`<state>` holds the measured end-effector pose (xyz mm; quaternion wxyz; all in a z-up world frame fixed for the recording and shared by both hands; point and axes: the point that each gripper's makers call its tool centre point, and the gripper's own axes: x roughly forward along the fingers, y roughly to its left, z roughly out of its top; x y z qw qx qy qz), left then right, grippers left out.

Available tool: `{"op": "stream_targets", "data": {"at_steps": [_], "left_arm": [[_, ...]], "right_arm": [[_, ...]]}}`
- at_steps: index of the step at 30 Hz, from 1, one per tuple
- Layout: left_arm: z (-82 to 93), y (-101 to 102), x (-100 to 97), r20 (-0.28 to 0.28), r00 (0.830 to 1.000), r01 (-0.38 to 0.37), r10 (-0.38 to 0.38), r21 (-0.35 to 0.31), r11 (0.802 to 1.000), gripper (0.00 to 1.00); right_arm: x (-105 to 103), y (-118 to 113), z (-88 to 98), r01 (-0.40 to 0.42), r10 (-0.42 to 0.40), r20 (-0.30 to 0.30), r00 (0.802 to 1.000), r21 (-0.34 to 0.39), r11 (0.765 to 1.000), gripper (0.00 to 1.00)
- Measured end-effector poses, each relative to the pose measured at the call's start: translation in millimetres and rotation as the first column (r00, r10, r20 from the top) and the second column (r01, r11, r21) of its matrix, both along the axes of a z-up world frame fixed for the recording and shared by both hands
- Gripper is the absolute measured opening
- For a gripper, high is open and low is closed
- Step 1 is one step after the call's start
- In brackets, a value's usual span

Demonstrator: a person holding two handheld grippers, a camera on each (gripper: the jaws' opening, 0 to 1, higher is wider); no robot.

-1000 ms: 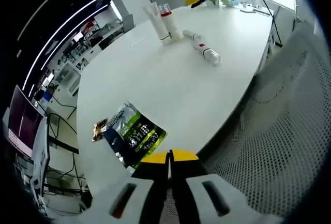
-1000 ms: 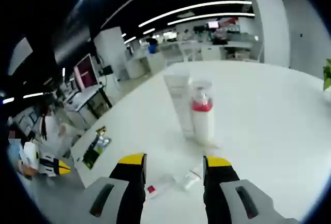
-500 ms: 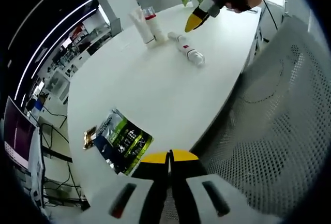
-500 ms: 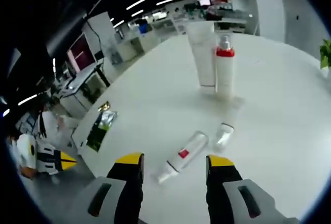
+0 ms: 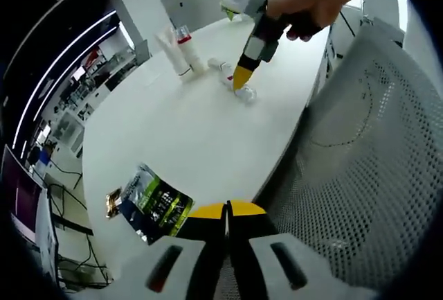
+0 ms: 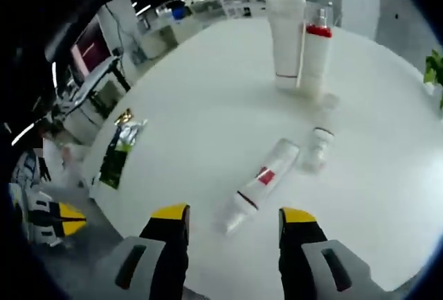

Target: Arrange the skincare products in the storage area until every visible bottle or jar stands upright without overlapping.

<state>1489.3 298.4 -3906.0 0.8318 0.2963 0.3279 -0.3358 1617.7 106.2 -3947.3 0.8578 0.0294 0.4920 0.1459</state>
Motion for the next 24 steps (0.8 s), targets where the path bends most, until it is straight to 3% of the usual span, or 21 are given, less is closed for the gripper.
{"op": "stream_targets", "data": {"at_steps": [7,13,19,22,24], "left_arm": [[-0.3,1.4,1.3,0.006,1.000,-0.008,0.008,0.006,1.000,0.00],[-0.9,4.3,3.2,0.009,1.000,-0.026,0.026,0.016,1.000,0.00],[1.3,4.6,4.9,0.023,0.999,-0.031,0.030,0.015,0.999,0.00],[3.5,2.9,5.4,0.033,0.999,-0.025,0.024,0.008,1.000,0.00],[6.3,1.8,6.2,0.045,0.999,-0.022,0.022,0.000,1.000,0.00]], "right_arm": [[12.8,-8.8,-27.7,0.046,-0.052,-0.066,0.996,-0.087,0.995,0.41],[17.0,-14.7,-25.2,-0.038,0.032,-0.035,0.999,-0.181,0.983,0.25],[7.0,-6.1,-20.4,-0.120,0.115,-0.038,0.993,-0.141,0.983,0.15],[1.7,16.1,-10.7,-0.206,0.207,0.003,0.978,-0.060,0.977,0.15],[-3.5,26.0,-2.3,-0.269,0.271,0.033,0.962,-0.043,0.962,0.15]]}}
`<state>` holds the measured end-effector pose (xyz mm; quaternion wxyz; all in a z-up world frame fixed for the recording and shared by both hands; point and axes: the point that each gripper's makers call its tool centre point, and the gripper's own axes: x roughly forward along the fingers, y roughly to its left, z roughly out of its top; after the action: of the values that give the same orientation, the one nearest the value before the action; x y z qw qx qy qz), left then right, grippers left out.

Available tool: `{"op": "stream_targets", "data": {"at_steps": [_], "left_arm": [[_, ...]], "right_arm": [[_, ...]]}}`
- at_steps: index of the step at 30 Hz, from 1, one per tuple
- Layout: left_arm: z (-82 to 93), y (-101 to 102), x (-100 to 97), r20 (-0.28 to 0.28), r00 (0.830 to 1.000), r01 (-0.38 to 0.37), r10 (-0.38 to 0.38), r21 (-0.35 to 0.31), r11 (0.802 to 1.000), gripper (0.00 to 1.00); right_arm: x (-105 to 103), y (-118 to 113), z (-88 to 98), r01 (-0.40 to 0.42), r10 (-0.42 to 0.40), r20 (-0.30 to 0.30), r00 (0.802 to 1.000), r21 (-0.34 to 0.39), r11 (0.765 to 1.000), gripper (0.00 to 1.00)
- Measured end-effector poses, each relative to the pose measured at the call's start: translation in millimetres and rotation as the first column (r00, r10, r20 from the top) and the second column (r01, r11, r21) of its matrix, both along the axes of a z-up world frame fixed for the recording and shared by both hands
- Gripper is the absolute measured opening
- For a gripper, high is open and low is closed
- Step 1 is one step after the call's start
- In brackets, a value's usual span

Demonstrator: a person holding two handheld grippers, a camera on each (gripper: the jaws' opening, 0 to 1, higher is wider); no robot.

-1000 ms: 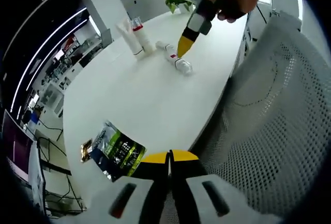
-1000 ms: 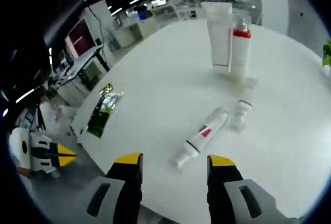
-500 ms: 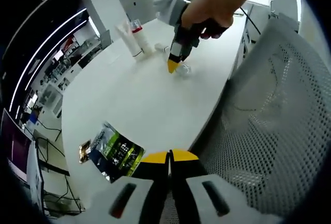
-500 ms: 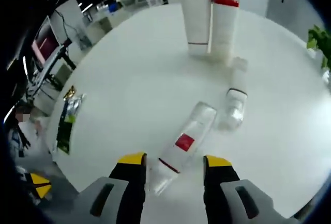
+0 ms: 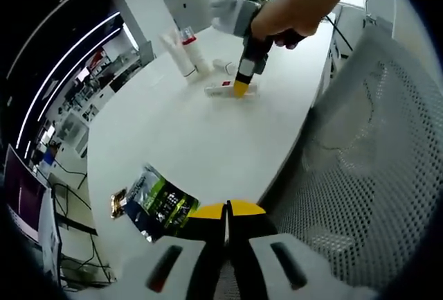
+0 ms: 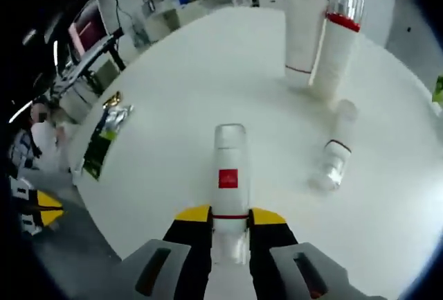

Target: Arrange the skincare products in the storage area until every visible bottle or jar stands upright without overlapping.

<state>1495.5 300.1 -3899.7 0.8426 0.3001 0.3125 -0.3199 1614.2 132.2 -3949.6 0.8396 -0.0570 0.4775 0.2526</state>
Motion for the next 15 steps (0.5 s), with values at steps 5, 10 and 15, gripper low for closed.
{"op": "stream_targets", "data": {"at_steps": [5,10,15], "left_arm": [[9.3,-2.3,3.1,0.038,0.999,0.004,-0.003,-0.027,1.000,0.00],[17.6,-15.1,-2.5,0.018,0.999,0.029,-0.026,-0.132,0.991,0.00],[41.2,-24.5,-18.8,0.086,0.981,0.184,-0.173,-0.148,0.972,0.15]], "right_arm": [[-26.7,21.3,21.2,-0.241,0.241,0.053,0.969,-0.010,0.971,0.15],[-54.8,37.0,43.5,-0.462,0.471,0.136,0.871,-0.094,0.882,0.15],[-79.6,50.1,63.3,-0.588,0.613,0.181,0.769,-0.178,0.789,0.15]]}}
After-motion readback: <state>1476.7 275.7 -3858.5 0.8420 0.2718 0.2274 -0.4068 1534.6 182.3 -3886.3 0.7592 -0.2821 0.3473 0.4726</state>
